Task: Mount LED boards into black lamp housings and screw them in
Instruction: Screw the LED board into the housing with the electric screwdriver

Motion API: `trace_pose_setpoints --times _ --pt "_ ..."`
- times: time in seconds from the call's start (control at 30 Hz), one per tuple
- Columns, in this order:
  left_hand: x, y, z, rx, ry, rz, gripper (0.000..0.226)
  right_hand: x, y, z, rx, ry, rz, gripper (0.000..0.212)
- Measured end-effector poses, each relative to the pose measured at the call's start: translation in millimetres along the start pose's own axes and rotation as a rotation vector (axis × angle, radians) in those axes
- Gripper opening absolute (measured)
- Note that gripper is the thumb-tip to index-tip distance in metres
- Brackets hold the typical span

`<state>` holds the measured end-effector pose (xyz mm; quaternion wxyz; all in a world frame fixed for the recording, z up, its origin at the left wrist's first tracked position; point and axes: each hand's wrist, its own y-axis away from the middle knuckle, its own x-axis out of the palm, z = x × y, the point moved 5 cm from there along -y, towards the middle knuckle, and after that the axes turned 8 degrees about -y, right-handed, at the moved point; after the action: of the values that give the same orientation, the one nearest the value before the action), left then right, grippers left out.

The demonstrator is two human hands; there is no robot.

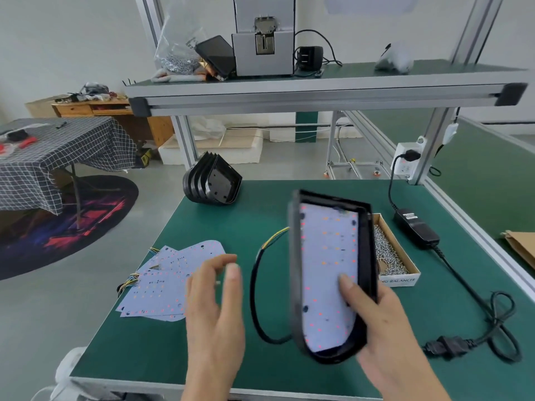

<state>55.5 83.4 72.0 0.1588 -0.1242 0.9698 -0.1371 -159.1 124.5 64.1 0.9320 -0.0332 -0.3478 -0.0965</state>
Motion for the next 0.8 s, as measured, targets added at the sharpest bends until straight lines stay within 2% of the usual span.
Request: trace_pose_setpoints --times 0.03,0.07,0.13,0.17,0.23,0.3,0.37,0.4,0.47,0.57,0.67,0.73,0.8 --pt "5 1 5 -0.002 -0.139 0.053 0.033 -5 -1 5 0.005 -0.061 0.015 0.043" --pt "12 3 11 0.002 -0.220 0.133 0.043 -10 -3 9 0.006 -0.114 0.030 0.055" --pt "29 16 20 -0.031 -0.159 0.337 0.057 -19 -5 15 -0.007 -0.199 0.035 0.069" --pt "38 23 21 -0.070 -0.062 0.415 0.056 -23 -7 17 -0.015 -0.234 0.031 0.067" --pt "48 34 24 -0.108 0.039 0.444 0.052 -33 -12 15 -0.013 -0.328 0.015 0.055" --pt "57 41 26 -0.143 0.040 0.474 0.044 -43 -17 7 0.007 -0.399 -0.043 0.036" --pt "69 44 32 -0.143 -0.047 0.499 0.024 -46 -20 -2 0.044 -0.394 -0.126 0.040" --pt "73 45 33 -0.135 -0.087 0.487 0.017 -45 -20 -7 0.058 -0.369 -0.160 0.041" --pt "76 44 39 -0.173 -0.105 0.407 0.032 -41 -21 -17 0.083 -0.303 -0.208 0.039" --pt "61 32 54 -0.455 0.158 0.105 0.045 -34 -18 -40 0.199 -0.125 -0.272 0.037" --pt "42 26 54 -0.502 0.229 -0.084 0.049 -22 -14 -63 0.342 0.022 -0.264 0.027" --pt "35 36 50 -0.500 0.182 -0.146 0.043 -5 -17 -76 0.403 0.022 -0.216 0.025" --pt "29 50 49 -0.606 0.252 -0.169 0.034 13 -25 -87 0.433 0.032 -0.171 0.024"
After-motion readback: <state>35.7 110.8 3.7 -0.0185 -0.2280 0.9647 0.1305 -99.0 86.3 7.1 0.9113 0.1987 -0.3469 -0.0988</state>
